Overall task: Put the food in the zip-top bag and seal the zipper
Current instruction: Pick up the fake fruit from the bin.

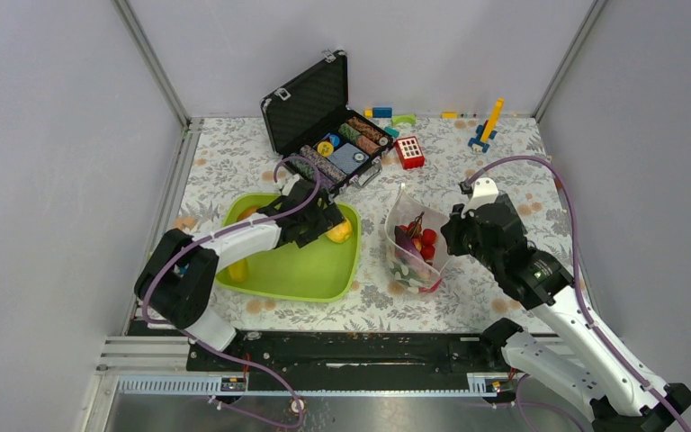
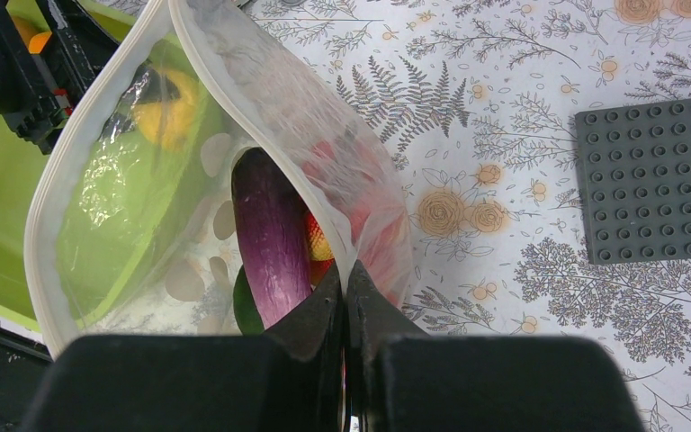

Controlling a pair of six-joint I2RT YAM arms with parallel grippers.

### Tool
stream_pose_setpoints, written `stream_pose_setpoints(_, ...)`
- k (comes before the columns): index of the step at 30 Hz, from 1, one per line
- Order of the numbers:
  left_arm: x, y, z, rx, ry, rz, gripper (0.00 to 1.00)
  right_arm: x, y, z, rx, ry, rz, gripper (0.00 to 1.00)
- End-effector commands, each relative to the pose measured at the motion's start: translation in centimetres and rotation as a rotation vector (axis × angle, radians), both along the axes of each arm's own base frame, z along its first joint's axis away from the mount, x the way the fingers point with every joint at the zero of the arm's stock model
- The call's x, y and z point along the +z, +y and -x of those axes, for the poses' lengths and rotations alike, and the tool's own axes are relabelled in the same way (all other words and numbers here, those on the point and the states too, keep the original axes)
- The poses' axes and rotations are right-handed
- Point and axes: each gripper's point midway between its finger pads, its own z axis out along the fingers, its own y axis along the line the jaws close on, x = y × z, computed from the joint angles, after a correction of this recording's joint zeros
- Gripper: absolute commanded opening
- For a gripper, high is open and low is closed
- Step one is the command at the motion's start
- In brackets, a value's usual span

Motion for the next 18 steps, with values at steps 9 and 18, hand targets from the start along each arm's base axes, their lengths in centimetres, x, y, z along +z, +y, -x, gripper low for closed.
stream_pose_setpoints(9,-0.6,-2.3,-1.5,0.026,-0.009,0.133,0.95,1.2,-0.3,-0.4,-0.025,-0.052,-0.021,0.04)
stream_pose_setpoints(18,-2.0,-2.5,-1.0,0.025,0.014,0.128,0.89,0.5,-0.2,-0.9,-0.029,-0.029,0.001,0.04)
